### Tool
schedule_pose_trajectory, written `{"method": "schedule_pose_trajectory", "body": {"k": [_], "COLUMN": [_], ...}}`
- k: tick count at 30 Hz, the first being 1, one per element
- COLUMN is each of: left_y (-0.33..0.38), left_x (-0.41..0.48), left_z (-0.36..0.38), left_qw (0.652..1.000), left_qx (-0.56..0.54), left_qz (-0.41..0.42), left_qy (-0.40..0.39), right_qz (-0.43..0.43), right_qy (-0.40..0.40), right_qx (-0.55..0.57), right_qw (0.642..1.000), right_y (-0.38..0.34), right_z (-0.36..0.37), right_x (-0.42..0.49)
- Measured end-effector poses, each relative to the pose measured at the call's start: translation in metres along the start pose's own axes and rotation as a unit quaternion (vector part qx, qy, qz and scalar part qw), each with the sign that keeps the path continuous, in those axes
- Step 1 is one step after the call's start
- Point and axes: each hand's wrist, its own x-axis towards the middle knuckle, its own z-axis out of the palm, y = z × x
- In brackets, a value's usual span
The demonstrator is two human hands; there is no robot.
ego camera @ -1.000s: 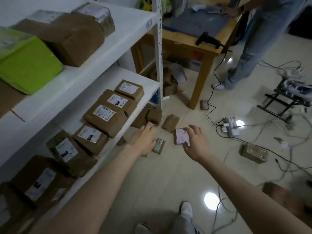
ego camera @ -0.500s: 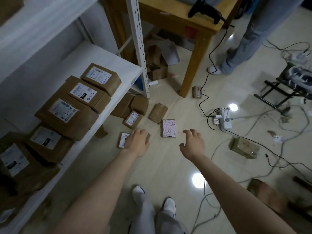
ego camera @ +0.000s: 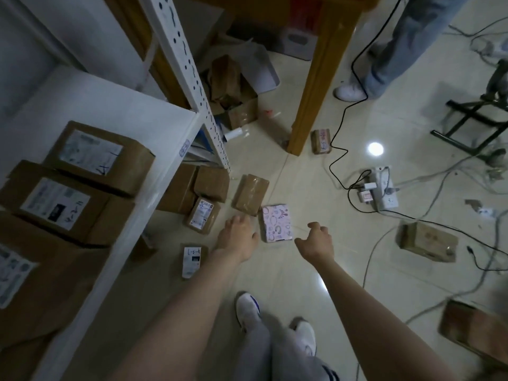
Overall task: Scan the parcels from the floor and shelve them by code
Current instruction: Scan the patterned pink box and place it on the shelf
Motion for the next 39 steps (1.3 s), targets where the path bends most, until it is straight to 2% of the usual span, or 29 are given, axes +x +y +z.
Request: {"method": "schedule_pose_trajectory", "body": {"k": [9, 15, 18, 23, 26, 30, 33, 39], "left_y": [-0.017, -0.008, -0.006, -0.025, -0.031, -0.031, -0.017, 0.010], "left_x": [0.122, 0.217, 0.265, 0.328, 0.341, 0.344, 0.321, 0.250], "left_z": [0.116, 0.205, 0.249, 0.309, 0.330, 0.336, 0.304, 0.214], "left_qw": [0.994, 0.971, 0.953, 0.917, 0.873, 0.820, 0.816, 0.801], "left_qx": [-0.075, -0.190, -0.256, -0.322, -0.418, -0.518, -0.533, -0.570], "left_qz": [-0.070, -0.131, -0.151, -0.227, -0.242, -0.236, -0.218, -0.184], "left_qy": [-0.035, -0.057, -0.054, -0.052, -0.068, -0.056, -0.037, 0.010], "right_qz": [0.076, 0.079, 0.085, 0.082, 0.083, 0.062, 0.051, 0.004], "right_qy": [-0.052, -0.073, -0.082, -0.114, -0.152, -0.130, -0.098, -0.072], "right_qx": [0.115, 0.184, 0.193, 0.213, 0.266, 0.306, 0.360, 0.415], "right_qw": [0.989, 0.977, 0.974, 0.967, 0.948, 0.941, 0.927, 0.907], "right_y": [0.041, 0.074, 0.092, 0.115, 0.117, 0.112, 0.108, 0.064], "right_z": [0.072, 0.119, 0.149, 0.206, 0.225, 0.226, 0.207, 0.116], "right_x": [0.122, 0.219, 0.270, 0.337, 0.350, 0.338, 0.311, 0.225]}}
